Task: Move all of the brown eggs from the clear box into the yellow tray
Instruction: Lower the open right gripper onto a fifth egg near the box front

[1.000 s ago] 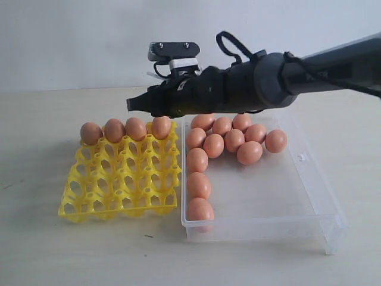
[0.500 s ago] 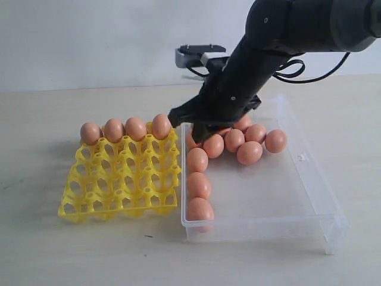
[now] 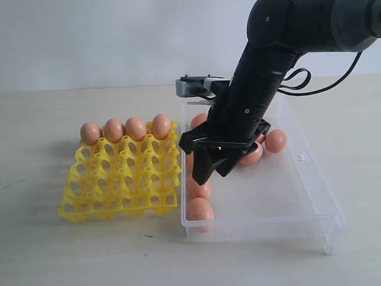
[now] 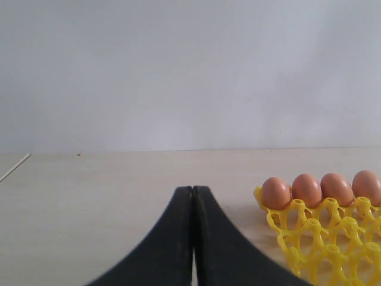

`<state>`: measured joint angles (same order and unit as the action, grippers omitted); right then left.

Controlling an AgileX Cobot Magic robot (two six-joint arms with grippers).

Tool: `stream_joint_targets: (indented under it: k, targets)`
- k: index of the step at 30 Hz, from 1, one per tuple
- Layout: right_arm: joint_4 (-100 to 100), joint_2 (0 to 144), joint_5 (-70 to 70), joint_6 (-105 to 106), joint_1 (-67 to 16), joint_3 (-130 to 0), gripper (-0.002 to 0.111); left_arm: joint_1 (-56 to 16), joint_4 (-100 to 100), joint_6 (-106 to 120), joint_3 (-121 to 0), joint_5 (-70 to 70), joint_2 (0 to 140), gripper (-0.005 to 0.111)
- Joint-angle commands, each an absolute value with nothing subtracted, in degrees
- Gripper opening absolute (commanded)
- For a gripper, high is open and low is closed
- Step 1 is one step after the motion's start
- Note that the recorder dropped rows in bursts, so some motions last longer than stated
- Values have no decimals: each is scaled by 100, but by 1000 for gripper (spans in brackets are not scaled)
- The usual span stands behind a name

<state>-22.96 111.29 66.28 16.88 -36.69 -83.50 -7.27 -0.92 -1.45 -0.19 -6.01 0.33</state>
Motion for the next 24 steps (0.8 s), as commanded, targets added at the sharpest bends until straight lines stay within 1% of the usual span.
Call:
stream_joint_targets:
  k: [1,14,24]
  targets:
    - [-2444,11101,6701,1791,-3661,-8376,58,-742,-50,-166,0,-588,0,0]
    - [-2475,11693,6973,1780,-3661,-8376,58,-742,-50,-166,0,-588,0,0]
    - [-2490,12036,6434,1579,-3661,-8376,57,-742,-50,-166,0,-588,0,0]
